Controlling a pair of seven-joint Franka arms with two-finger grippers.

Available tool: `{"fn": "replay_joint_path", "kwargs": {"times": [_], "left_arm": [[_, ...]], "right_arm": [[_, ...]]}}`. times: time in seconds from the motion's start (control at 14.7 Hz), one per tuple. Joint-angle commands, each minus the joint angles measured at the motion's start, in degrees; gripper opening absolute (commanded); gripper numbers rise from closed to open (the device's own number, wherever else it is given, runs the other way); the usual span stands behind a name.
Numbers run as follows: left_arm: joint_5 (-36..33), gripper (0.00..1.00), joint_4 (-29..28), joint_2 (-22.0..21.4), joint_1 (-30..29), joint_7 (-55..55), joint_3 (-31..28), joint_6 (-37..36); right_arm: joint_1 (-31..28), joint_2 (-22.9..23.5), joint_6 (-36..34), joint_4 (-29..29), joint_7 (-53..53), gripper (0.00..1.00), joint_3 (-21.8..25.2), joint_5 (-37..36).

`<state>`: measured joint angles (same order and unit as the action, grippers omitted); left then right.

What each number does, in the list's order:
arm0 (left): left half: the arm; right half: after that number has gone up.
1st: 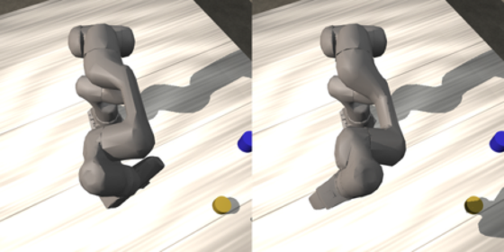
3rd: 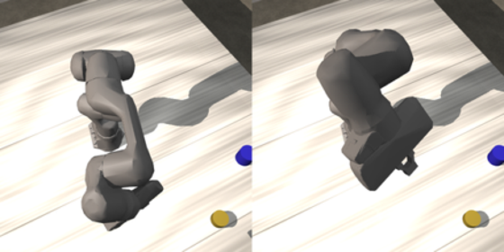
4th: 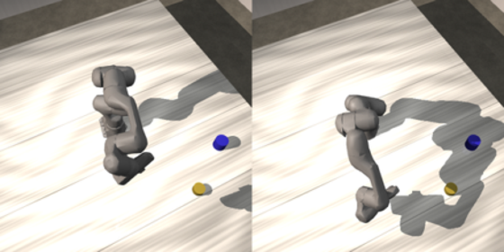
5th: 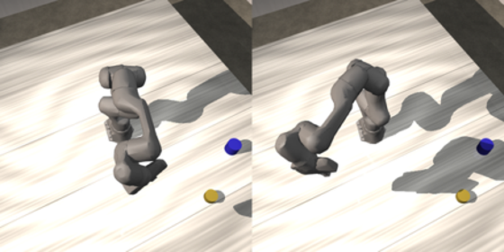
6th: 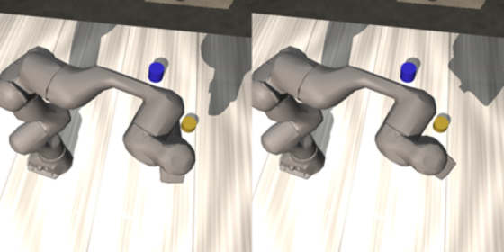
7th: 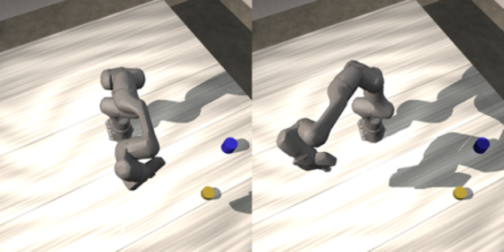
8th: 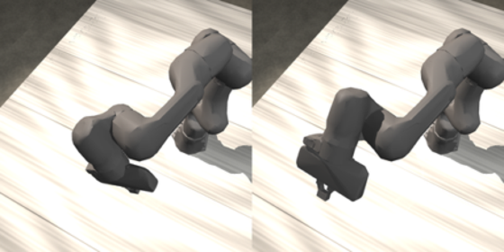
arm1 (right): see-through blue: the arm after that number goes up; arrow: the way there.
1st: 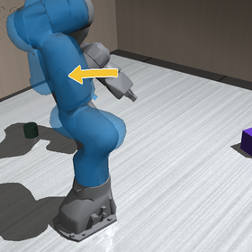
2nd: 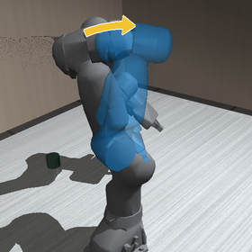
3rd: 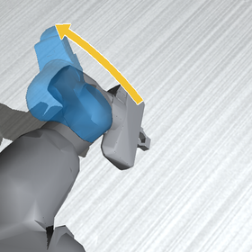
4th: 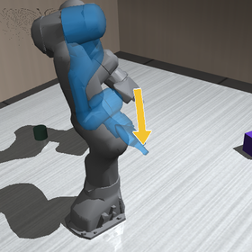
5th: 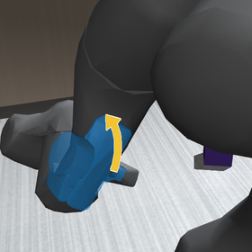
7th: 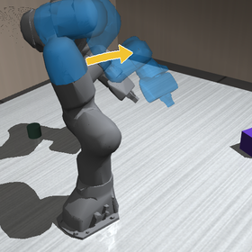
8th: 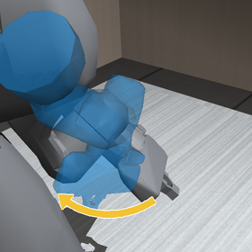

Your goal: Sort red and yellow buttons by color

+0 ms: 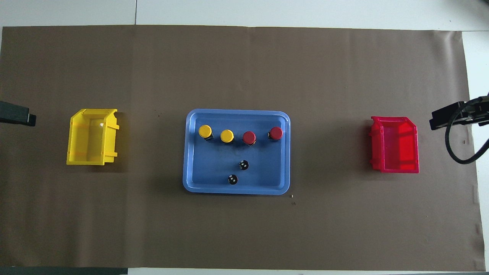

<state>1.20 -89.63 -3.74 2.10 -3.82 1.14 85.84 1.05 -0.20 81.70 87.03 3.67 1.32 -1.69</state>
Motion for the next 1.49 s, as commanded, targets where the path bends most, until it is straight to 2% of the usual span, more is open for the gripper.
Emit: {"fn": "replay_joint_path", "kwargs": {"times": [0.0, 0.88, 1.09, 1.22, 1.36, 1.43], "left_arm": [[-0.93, 1.0, -1.96, -1.62, -0.17, -0.22, 0.09, 1.17], [-0.93, 1.0, -2.04, -1.71, -0.17, -0.31, 0.09, 1.17], [-0.93, 1.0, -2.04, -1.62, -0.17, -0.31, 0.09, 1.17], [-0.93, 1.0, -2.04, -1.62, -0.17, -0.22, 0.09, 1.17], [-0.93, 1.0, -1.96, -1.62, -0.17, -0.31, 0.09, 1.17], [-0.93, 1.0, -1.96, -1.62, -0.17, -0.31, 0.09, 1.17]], "right_arm": [[-0.7, 0.11, -0.58, -0.29, 1.43, 1.0, -0.26, 0.28], [0.61, 1.33, 0.12, -1.43, 0.9, 1.0, -0.97, 0.28], [6.04, 4.31, 5.65, -1.52, -10.56, 1.0, -4.03, 2.48], [14.2, 11.15, 10.65, -3.7, -20.41, 1.0, -5.1, 1.7], [19.05, 15.73, 20.46, -2.93, -28.15, 1.0, -5.19, 2.21], [21.51, 17.06, 25.13, 0.04, -30.63, 1.0, -5.1, 2.04]]}}
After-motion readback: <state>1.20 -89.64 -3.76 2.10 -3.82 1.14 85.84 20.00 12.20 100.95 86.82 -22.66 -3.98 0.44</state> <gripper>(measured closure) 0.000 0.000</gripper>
